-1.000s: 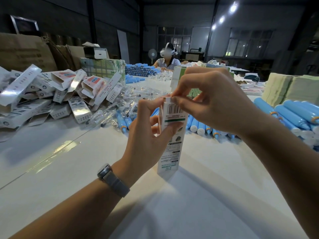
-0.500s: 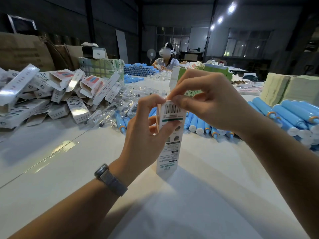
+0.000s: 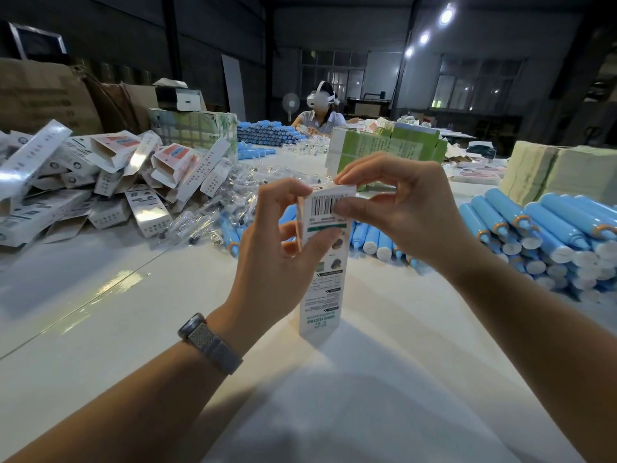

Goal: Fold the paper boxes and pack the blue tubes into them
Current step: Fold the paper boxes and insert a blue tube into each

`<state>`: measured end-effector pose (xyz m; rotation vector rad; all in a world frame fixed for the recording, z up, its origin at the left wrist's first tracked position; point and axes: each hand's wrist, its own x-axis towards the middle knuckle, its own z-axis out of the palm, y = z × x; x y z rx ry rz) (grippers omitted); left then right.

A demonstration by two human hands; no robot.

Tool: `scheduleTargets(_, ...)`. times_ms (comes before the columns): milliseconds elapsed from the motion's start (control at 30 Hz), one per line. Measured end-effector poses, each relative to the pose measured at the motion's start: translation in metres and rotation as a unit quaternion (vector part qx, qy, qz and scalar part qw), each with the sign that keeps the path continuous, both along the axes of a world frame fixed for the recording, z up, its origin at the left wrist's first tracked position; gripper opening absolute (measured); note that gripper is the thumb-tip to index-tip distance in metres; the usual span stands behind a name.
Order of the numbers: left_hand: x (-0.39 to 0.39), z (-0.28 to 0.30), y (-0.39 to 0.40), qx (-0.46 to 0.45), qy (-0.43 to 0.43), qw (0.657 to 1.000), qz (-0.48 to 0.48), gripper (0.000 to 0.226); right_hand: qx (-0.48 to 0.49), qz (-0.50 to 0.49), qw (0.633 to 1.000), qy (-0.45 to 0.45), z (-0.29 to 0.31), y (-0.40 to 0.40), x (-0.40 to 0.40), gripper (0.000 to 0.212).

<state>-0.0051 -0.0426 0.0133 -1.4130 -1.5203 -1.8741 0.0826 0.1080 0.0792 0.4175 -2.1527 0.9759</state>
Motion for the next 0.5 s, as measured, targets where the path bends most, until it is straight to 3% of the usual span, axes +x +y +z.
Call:
scheduleTargets(400, -0.005, -0.005, 0.005, 0.016, -0.023, 1.000, -0.013, 0.056, 0.001, -0.029, 0.999, 0.030, -0.011, -0.001, -0.007, 0.020)
scheduleTargets(500, -0.003, -0.004, 0.002, 0.004, -0.013, 1.000, -0.019, 0.039, 0.004, -0.040, 0.999, 0.035, -0.013, -0.002, -0.009, 0.016)
